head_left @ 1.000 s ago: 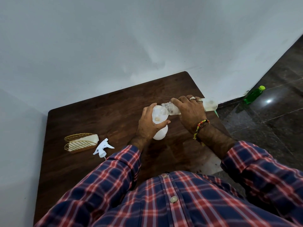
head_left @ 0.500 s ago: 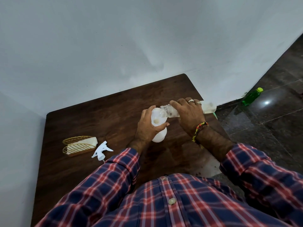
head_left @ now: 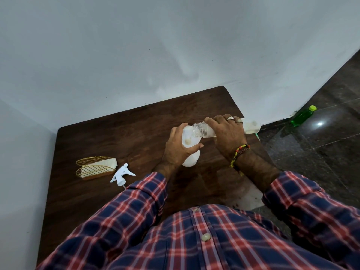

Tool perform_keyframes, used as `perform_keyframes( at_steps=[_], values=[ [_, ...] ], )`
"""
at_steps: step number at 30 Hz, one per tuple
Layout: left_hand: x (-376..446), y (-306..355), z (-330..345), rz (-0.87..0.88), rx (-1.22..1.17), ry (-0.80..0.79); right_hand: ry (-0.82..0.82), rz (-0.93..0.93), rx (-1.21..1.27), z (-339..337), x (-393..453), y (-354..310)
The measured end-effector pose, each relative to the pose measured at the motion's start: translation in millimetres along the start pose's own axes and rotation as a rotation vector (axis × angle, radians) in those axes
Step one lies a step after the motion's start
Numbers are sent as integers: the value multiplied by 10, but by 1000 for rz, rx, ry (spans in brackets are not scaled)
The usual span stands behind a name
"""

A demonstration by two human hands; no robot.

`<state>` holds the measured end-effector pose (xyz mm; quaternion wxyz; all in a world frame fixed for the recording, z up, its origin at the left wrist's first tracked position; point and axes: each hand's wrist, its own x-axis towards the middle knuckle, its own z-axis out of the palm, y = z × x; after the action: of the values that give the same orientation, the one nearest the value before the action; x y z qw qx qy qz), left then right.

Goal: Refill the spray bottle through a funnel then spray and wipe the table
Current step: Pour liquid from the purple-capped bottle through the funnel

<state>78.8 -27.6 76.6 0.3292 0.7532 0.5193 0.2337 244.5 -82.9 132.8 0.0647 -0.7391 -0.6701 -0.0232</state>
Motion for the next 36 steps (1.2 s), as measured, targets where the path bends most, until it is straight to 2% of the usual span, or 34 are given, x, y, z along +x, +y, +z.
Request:
perform_keyframes(
  at_steps=[12,22,36],
  values=[
    [-14,7,3,11,-15,20,59,-10,-5,37,-1,16],
    [-11,2,7,10,-13,19,7,-3,-5,12,0,7],
    [-2,-4,11,-1,-10,21,18,-11,-20,18,5,5]
  ],
)
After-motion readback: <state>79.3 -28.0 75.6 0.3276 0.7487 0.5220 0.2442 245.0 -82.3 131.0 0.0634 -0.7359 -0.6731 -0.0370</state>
